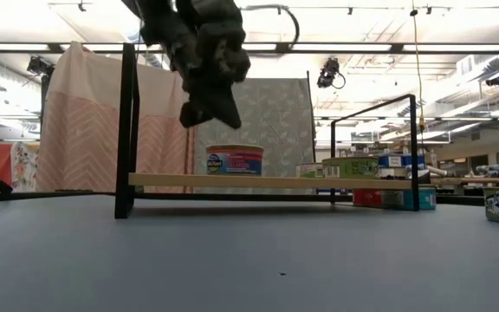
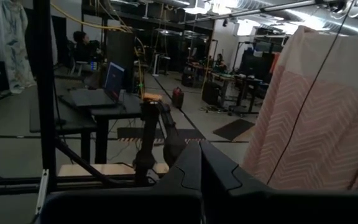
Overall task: Stack canned seafood by type on shelf
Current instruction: Put the blue/pink tuna can on the shelf
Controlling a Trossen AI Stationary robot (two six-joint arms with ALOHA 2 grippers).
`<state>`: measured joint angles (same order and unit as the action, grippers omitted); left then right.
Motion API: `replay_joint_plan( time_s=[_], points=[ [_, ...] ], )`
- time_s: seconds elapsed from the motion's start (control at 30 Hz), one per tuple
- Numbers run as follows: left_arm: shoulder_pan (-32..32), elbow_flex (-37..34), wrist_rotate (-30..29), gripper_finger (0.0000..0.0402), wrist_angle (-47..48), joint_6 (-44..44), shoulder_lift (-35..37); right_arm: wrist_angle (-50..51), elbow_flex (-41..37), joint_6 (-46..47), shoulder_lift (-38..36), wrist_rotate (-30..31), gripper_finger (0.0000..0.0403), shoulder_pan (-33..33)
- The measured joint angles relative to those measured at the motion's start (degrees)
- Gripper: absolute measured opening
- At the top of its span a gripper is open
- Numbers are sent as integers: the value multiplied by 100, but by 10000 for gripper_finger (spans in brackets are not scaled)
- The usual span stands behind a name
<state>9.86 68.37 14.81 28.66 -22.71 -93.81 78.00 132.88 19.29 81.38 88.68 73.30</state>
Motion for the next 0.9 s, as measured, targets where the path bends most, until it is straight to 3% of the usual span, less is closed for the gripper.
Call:
replay_joint_plan(
  time_s=[0.2, 0.5, 0.9],
  points=[
    [109, -1, 150, 3, -41, 21, -138, -2, 0, -147, -2, 29, 4, 56],
    [283, -1, -336, 3, 496, 136, -134, -44, 0, -286, -2, 4, 4, 56],
    [289, 23, -535, 3, 1236, 183, -112, -347, 0, -751, -2, -26, 4, 56]
  ],
)
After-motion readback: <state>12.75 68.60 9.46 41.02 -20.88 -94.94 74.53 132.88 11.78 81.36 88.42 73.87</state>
